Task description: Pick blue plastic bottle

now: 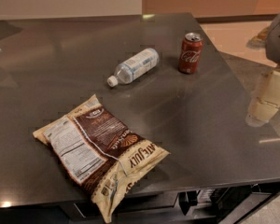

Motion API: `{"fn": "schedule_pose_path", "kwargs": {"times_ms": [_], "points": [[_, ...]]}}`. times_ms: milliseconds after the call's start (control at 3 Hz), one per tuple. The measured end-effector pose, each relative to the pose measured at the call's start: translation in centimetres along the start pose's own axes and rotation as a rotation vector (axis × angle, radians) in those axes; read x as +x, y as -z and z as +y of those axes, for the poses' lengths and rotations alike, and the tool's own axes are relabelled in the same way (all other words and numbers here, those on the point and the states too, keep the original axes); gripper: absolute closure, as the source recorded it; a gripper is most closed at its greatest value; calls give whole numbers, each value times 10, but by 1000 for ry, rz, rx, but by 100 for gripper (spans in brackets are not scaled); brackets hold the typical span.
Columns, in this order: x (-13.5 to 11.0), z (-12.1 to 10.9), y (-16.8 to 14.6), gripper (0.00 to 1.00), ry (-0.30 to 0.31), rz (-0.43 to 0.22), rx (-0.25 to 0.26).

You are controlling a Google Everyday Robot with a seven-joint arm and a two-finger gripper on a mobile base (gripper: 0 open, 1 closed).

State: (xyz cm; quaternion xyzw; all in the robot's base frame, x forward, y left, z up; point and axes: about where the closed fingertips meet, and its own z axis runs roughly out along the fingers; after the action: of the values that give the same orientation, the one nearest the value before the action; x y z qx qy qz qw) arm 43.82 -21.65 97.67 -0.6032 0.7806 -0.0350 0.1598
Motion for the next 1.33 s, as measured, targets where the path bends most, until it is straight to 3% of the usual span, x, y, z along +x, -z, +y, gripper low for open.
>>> {"fn": "schedule_pose_path", "kwargs": {"times_ms": [667, 1333], "points": [[-6, -3, 0, 0, 29, -7, -7], [-57, -39, -22, 0, 172, -107, -65]]}}
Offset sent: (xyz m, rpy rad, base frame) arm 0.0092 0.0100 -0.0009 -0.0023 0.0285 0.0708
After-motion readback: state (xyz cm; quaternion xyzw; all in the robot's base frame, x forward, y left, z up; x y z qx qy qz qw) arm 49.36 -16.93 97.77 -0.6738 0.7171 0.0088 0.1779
